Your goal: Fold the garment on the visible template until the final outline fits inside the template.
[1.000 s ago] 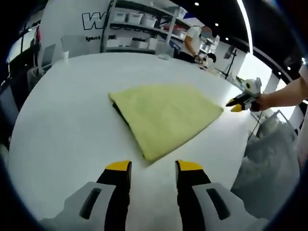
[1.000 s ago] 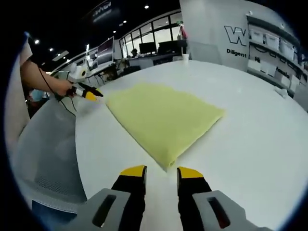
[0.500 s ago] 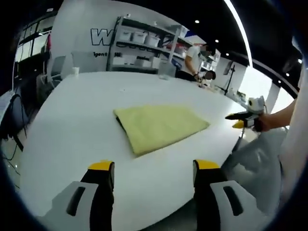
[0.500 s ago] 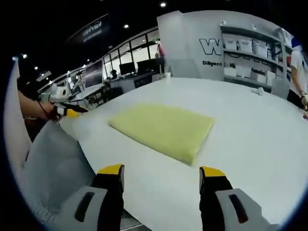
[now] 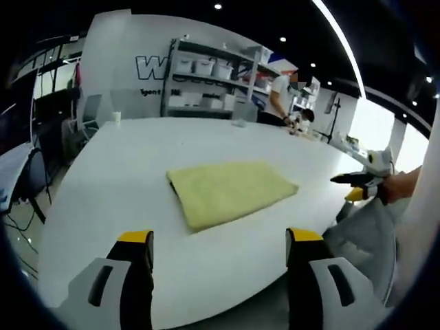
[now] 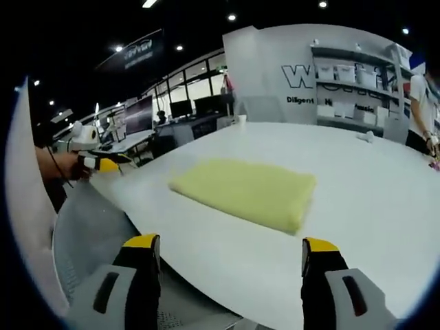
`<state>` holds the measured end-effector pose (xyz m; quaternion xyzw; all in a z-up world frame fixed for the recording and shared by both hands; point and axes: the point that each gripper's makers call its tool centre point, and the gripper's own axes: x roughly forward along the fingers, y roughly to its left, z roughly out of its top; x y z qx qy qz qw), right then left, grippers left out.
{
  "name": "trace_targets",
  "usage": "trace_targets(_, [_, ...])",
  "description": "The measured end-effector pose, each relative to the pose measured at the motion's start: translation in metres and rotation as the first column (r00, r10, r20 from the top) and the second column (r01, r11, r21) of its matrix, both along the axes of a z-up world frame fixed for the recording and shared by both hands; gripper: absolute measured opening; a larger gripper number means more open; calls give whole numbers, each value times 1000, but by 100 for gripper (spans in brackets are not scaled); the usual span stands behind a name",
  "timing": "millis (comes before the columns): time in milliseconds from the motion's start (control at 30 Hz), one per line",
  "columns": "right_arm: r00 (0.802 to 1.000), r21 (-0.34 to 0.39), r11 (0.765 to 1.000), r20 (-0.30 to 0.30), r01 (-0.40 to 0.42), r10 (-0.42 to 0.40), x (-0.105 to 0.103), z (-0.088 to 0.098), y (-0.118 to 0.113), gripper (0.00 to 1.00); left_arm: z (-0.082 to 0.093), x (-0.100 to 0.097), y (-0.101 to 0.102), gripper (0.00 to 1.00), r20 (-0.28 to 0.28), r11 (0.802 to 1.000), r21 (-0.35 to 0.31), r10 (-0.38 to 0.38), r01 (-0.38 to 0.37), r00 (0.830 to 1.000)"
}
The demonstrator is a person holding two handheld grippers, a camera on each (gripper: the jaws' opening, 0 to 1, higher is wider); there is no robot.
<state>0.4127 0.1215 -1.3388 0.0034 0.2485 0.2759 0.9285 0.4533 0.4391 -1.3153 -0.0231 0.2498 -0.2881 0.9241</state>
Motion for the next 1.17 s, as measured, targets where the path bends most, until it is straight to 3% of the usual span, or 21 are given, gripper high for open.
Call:
trace_targets(200, [1000,1,1000,14,11,-11,-1,6,2,91,-3,-9,-13,81,18,1000,15,-18,17,1000])
trace_targets(367, [1000,-4,1000,22,13,-13,-2,9,5,97,-1,-6,-10,82,23,1000,-4,0,0,1000])
trace_targets(567, [1000,-9,1000,20,-6,6,-2,9,8,97,-1,-4,-8,84,19,1000,-24,21,-21,1000])
trace_targets(733, [1000,-6,1000,13,-22,22,0,10,11,99,-1,-3,-6,94,43,1000,3,22,-22,999])
trace_targets(1167, [999,-6,999,7,-34,34,0,10,15,99,-1,-4,-8,95,47,1000,12,17,-18,999])
